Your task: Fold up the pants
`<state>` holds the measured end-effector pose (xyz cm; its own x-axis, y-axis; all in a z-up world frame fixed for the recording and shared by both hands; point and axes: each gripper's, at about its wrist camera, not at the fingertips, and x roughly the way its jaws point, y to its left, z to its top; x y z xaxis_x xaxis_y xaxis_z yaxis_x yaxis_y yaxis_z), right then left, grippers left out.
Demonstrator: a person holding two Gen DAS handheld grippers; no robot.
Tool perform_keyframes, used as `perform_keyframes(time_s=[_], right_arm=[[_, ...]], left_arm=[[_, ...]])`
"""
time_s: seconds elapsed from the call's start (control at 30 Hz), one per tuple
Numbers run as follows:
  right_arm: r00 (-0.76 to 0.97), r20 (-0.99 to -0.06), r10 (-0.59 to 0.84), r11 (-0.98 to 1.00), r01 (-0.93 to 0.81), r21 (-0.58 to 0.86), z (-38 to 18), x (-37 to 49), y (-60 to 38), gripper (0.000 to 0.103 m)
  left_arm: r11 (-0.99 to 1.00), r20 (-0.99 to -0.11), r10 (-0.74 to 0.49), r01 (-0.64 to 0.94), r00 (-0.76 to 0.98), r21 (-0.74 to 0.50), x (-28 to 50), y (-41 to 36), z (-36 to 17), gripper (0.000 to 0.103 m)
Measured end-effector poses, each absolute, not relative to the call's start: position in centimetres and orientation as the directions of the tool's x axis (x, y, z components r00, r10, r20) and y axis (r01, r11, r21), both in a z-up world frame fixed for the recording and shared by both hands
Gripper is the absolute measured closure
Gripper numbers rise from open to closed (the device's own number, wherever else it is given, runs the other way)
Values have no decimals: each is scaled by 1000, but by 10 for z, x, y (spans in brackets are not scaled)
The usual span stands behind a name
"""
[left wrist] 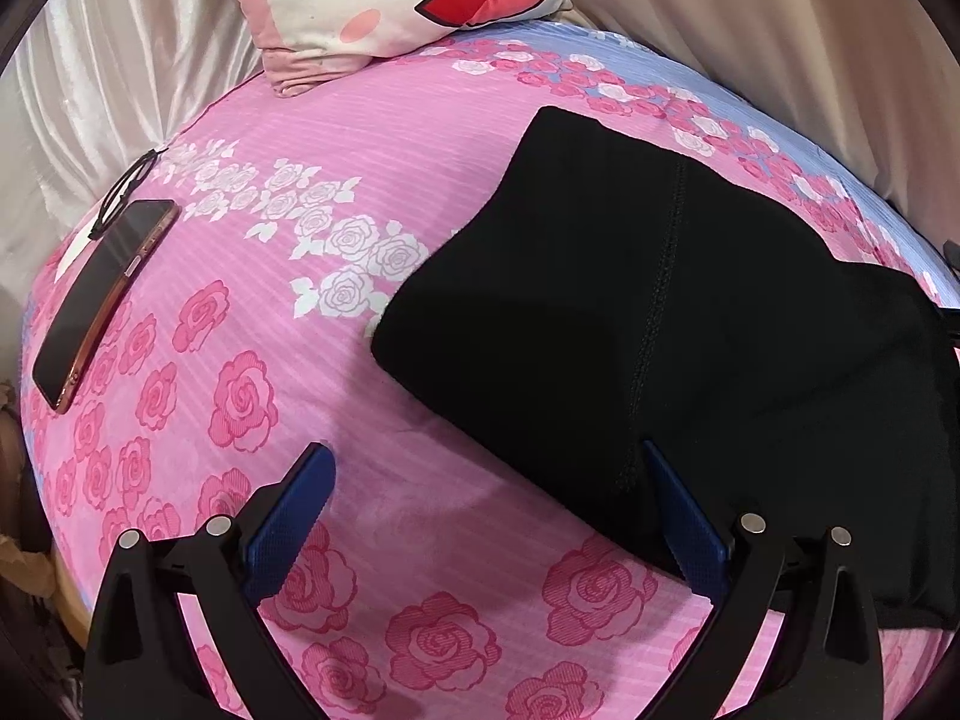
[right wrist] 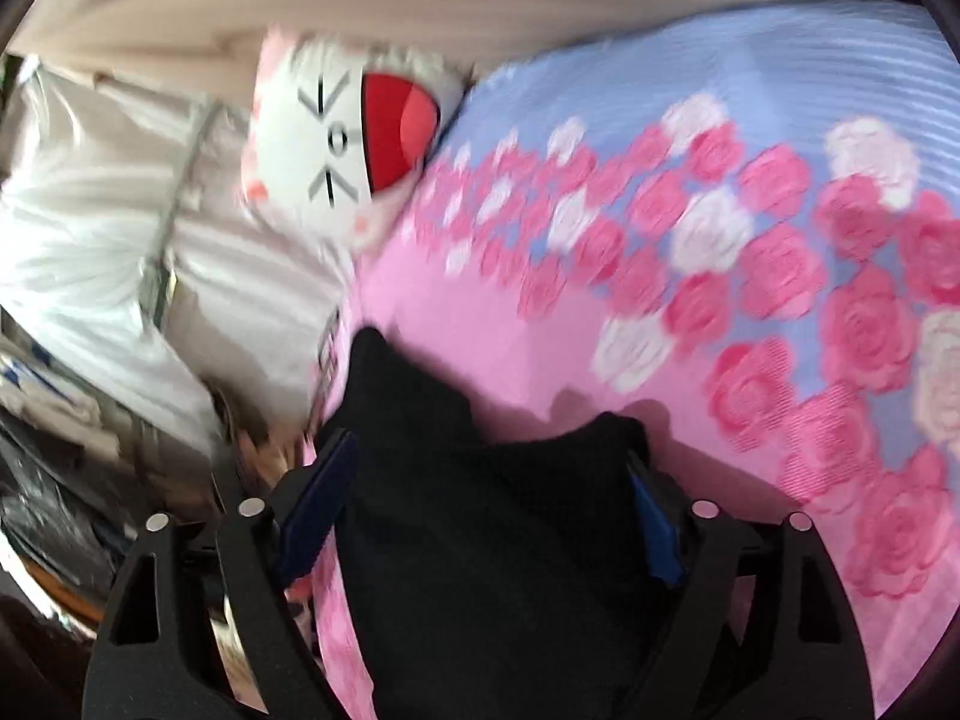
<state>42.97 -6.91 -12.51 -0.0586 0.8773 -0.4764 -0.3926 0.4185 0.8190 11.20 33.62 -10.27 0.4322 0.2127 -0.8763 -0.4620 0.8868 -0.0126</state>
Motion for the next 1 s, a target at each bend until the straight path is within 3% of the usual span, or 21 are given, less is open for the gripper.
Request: perform_keyframes(time_s=[0.07, 0.1, 0.2, 0.33, 0.4, 0.43, 0.47, 0.5, 0.6, 0.8, 0.87, 0.97, 1.0], right_arm=[[11, -472, 882, 433, -418, 799, -117, 426, -89, 32], [115, -491, 863, 489, -434, 757, -109, 426, -105, 30], [218, -475, 852, 523, -350, 777, -98, 431, -145, 29], [124, -498, 858, 485, -515, 707, -72, 392, -116, 29], [8, -495, 869, 404, -590, 699, -82, 365, -88, 27], [-22, -545, 838, 423, -606, 674, -95, 356, -77, 26], [-4, -614, 789, 477, -625, 618, -109, 347, -74, 34], [8, -596, 803, 474, -616, 630, -103, 346, -81, 36], [82, -636, 768, 562, -562, 607, -97, 335, -113, 28], [265, -609, 747, 649, -486, 585, -84, 260, -193, 27], [321, -630, 707, 701, -436, 564, -86, 241, -218, 25], [429, -648, 629, 777, -345, 526, -83, 218, -271, 25], [465, -640, 611, 790, -305, 532, -80, 208, -293, 26]], left_arm=[[887, -875, 214, -462, 435, -13, 111, 336, -103, 5], [887, -874, 215, -461, 436, -11, 111, 336, -103, 5], [890, -875, 210, -455, 435, -13, 111, 337, -103, 5], [897, -889, 180, -440, 420, -27, 116, 342, -101, 5], [897, -895, 162, -440, 414, -41, 118, 348, -100, 5], [898, -896, 159, -438, 414, -43, 119, 350, -99, 5], [899, -897, 156, -437, 413, -45, 120, 353, -99, 5], [895, -898, 157, -444, 411, -47, 118, 356, -97, 5], [899, -896, 154, -435, 416, -47, 117, 354, -82, 7], [932, -753, 219, -363, 621, -28, 153, 309, -8, 6], [928, -785, 259, -370, 563, 42, 192, 301, -21, 5], [859, -829, 442, -427, 342, 282, 253, 318, -84, 5], [878, -852, 358, -449, 382, 167, 257, 337, -92, 5]])
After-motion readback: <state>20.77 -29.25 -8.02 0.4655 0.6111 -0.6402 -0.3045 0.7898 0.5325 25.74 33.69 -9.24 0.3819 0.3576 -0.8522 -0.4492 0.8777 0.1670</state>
